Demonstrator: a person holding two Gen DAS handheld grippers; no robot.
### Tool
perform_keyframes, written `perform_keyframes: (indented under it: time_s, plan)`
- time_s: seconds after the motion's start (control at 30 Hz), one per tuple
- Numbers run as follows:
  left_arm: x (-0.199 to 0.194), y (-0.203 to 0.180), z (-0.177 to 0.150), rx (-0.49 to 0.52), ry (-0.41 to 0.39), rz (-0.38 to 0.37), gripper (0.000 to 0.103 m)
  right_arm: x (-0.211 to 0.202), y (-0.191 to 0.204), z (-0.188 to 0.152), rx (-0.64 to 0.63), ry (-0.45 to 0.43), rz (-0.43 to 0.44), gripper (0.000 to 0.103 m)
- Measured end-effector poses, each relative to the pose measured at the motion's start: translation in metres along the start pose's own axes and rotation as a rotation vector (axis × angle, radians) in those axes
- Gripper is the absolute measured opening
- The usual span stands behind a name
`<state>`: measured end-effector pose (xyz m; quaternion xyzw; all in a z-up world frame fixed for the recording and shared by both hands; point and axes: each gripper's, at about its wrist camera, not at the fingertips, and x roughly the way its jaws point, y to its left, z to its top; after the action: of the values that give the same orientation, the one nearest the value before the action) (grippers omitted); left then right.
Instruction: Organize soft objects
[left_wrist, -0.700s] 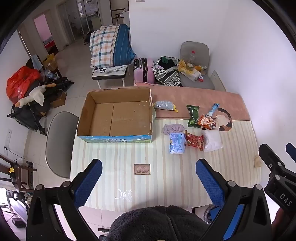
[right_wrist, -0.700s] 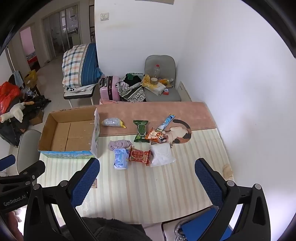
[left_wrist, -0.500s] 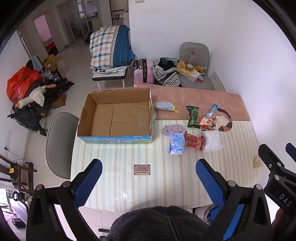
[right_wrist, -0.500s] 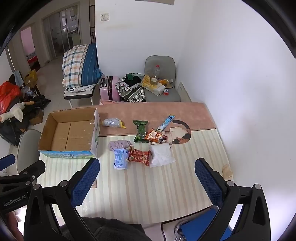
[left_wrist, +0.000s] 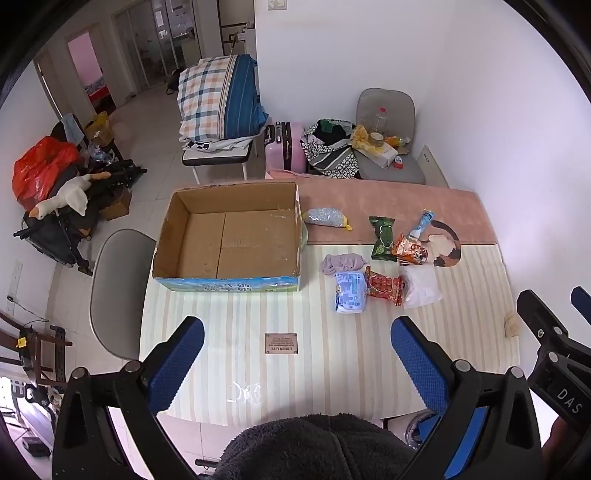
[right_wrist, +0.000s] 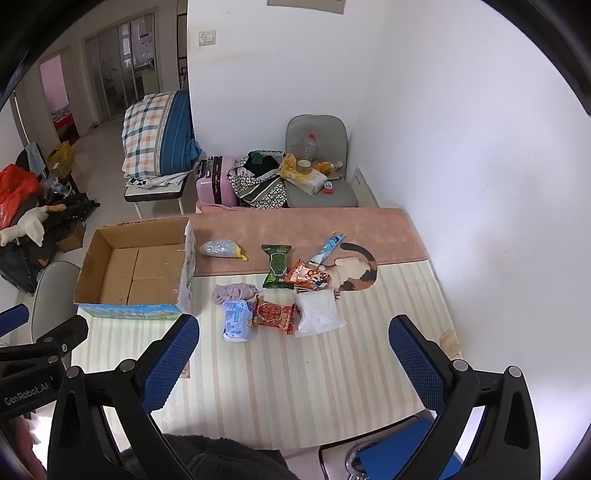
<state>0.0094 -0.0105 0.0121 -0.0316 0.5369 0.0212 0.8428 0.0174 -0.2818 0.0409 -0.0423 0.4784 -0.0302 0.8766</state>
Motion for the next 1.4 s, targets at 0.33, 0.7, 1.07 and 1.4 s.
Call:
perform_keyframes:
  time_s: [0.33, 0.7, 1.07, 1.4]
  plan:
    - [-0.003, 0.004, 0.001, 0.0, -0.007, -0.005, 0.103, 0.001, -0.001, 0.006, -0.005, -0.002, -0.002, 0.103]
    - [-0.002, 0.003, 0.003, -0.001, -0.003, -0.009, 0.103, 0.002, -0.001, 0.008, -0.009, -0.007, -0.007, 0.103]
    - [-0.001, 0.001, 0.008, 0.0, -0.011, -0.009, 0.103, 0.003, 0.001, 0.01, -0.006, -0.016, -0.011, 0.103]
    - [-0.001, 0.004, 0.008, 0.0, -0.012, -0.009, 0.103, -0.001, 0.005, 0.01, -0.015, -0.03, -0.016, 0.103]
